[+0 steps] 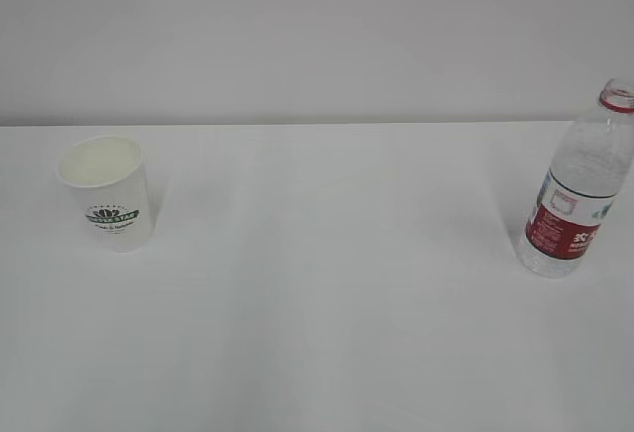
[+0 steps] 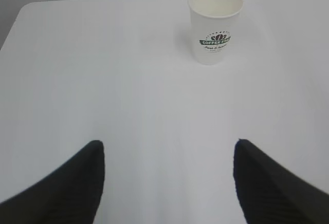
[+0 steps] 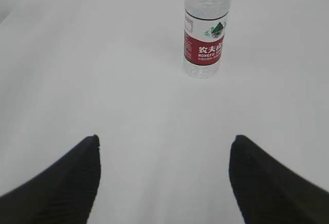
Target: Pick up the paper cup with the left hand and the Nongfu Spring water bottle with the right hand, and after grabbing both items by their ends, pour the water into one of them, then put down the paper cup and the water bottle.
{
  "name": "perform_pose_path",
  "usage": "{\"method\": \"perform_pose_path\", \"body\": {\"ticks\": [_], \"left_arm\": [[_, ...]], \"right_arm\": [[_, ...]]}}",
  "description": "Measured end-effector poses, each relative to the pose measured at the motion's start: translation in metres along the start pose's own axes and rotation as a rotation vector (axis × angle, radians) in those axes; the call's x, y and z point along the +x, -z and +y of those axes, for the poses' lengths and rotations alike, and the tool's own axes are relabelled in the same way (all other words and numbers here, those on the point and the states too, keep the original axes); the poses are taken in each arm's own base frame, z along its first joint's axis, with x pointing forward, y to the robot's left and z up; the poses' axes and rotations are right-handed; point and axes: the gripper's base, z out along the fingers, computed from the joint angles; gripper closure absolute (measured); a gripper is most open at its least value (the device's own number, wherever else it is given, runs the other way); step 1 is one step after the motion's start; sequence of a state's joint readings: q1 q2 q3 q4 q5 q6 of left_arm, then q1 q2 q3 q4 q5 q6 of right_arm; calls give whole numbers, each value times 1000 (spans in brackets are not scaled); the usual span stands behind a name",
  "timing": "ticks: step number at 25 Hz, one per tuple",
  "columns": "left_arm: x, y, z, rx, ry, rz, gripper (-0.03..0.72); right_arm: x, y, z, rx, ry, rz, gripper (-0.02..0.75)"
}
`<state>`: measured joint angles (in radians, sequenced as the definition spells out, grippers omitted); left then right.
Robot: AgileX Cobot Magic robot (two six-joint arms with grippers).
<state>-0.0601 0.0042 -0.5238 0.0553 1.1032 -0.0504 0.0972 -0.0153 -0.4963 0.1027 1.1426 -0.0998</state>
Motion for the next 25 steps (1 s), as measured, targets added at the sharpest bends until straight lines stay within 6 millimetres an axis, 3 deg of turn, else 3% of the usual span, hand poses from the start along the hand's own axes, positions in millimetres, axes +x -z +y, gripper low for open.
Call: {"method": "perform_pose_path", "body": {"ticks": [8,25], "left_arm": [[0,0,0,0,0,0,128],[-1,0,0,1,0,-13,241]], "right_arm": [[0,0,0,0,0,0,150],[-1,2,0,0,1,-8,150]]}}
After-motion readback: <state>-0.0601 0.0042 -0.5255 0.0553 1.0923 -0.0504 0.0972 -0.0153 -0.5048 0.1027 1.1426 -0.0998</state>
